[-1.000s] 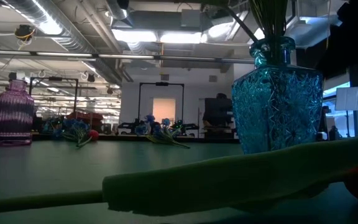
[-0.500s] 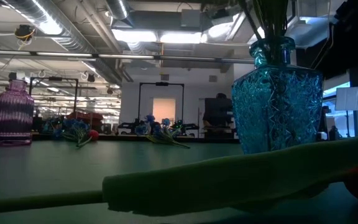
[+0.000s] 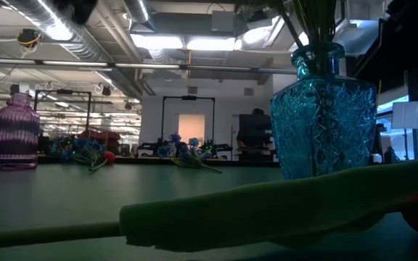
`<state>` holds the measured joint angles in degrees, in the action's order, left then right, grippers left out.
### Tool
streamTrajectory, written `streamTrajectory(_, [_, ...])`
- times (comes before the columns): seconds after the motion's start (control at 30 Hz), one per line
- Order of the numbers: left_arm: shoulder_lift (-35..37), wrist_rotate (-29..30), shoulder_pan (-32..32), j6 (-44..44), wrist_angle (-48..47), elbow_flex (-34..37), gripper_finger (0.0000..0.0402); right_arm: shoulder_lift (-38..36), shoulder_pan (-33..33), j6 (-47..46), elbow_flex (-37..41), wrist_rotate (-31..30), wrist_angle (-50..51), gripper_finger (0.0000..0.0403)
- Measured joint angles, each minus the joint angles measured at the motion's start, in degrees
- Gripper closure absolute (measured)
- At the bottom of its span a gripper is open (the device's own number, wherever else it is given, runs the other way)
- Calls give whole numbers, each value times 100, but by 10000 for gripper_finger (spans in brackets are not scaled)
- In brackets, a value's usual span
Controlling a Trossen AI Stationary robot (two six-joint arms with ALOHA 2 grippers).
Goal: Sort flowers into vase by color
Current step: Put the bottom red flower into the purple vase
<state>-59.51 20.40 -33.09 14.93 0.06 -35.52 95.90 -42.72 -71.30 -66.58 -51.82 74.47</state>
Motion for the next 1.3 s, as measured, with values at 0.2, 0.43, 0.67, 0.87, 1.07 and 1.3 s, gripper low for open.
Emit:
streamTrajectory(0.2, [-1474,171,-103,562,1073,169,292,-2,0,5,-556,538,722,141])
streamTrajectory(0.43, [-3361,156,-111,615,1411,-916,292,-2,-9,8,-832,1289,850,141])
streamTrajectory(0.67, [-4619,-198,-129,891,845,-2304,260,-2,-210,-30,-700,2437,235,141])
streamTrajectory(0.87, [-5374,-11,-232,876,773,-3131,210,-2,-797,-520,-676,2449,-7,141])
streamTrajectory(1.07, [-6019,237,-267,1032,748,-3737,210,-2,-1356,-1215,-676,2328,-173,141])
streamTrajectory(1.3, [-6558,478,-255,1116,522,-4381,212,-2,-1710,-1388,-676,2081,-599,141])
